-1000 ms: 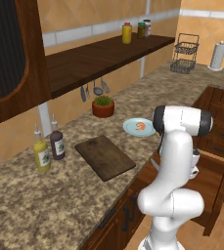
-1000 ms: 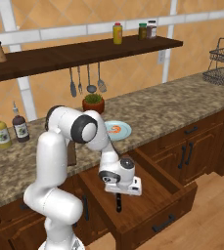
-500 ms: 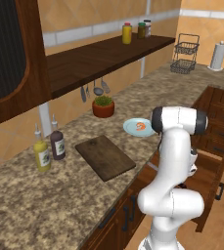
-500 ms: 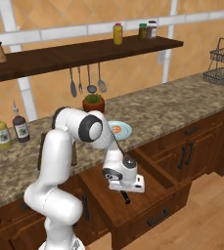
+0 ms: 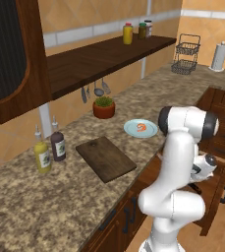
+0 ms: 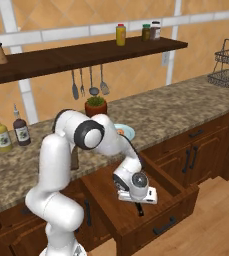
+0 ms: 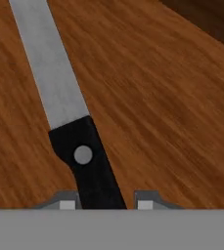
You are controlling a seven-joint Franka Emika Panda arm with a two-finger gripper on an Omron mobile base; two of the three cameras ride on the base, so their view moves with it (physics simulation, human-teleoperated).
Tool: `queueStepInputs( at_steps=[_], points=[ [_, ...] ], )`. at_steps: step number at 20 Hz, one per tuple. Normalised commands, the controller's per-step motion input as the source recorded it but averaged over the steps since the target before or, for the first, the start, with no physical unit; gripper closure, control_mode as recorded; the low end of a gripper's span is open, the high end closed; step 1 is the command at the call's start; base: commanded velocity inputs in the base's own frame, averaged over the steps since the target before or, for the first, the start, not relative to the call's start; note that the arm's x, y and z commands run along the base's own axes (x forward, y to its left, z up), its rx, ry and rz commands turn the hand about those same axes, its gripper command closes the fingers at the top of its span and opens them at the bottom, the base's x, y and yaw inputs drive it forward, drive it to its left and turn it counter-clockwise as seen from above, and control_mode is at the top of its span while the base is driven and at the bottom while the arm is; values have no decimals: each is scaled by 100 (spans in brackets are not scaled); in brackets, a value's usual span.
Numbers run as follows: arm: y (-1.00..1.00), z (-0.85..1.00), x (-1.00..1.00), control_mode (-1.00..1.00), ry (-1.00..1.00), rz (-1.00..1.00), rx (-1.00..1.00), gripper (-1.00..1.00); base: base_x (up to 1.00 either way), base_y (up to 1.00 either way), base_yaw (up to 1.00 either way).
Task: Pick up the knife from the drawer and place it on the cutting board. Then place the meat from the plate to the cutting board.
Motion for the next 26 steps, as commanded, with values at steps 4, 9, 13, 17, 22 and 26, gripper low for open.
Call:
queueStepInputs(
  at_steps=[4, 9, 13, 17, 22, 26],
  points=[
    [-6, 100, -6, -100, 12, 4, 1, 100, 0, 0, 0],
    [-2, 100, 2, -100, 40, 5, -1, 100, 0, 0, 0],
    [-29, 100, 1, -100, 39, 0, 0, 100, 0, 0, 0],
    [-52, 100, 16, -100, 43, 0, 0, 100, 0, 0, 0],
    [-62, 100, 0, -100, 31, 0, 3, 100, 0, 0, 0],
    [-34, 100, 15, -100, 27, -5, 4, 100, 0, 0, 0]
  ],
)
